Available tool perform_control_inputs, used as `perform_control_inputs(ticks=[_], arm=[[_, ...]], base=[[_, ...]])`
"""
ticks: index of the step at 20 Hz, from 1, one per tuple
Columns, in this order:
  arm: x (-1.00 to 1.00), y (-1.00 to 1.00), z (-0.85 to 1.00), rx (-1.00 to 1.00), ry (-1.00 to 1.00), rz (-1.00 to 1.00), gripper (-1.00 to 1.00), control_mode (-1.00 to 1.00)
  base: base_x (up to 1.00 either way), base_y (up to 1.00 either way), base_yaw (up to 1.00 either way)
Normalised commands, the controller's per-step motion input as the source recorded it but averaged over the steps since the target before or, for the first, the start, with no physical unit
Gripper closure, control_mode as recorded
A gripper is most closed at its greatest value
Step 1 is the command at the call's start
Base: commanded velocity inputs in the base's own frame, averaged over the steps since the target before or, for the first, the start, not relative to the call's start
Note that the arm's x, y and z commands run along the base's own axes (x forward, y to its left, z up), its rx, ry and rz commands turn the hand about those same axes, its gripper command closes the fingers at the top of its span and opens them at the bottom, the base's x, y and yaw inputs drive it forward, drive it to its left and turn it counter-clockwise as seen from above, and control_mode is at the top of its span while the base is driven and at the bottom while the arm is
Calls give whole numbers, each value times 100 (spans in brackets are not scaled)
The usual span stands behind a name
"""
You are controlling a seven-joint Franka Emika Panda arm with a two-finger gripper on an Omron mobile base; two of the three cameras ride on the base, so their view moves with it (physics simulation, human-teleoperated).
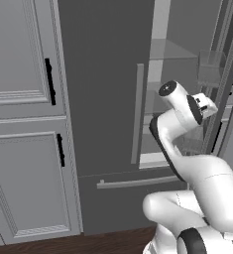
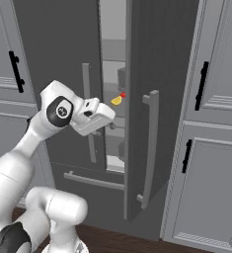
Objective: Grab a lemon wedge from the fridge and one ice cube from the ice bowl, and put them in the glass of lemonade.
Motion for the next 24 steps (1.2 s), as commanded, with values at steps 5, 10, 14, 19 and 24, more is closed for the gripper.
perform_control_inputs(ticks=[5,10,14,19,24], arm=[[10,-30,0,-4,14,2,-100,-100],[24,-20,0,-2,16,4,-100,-100],[29,0,0,-4,12,11,-100,-100],[44,1,-9,-6,11,9,-100,-100],[41,-3,-20,-6,13,3,-100,-100]], base=[[0,0,0],[0,0,0],[0,0,0],[0,0,0],[0,0,0]])
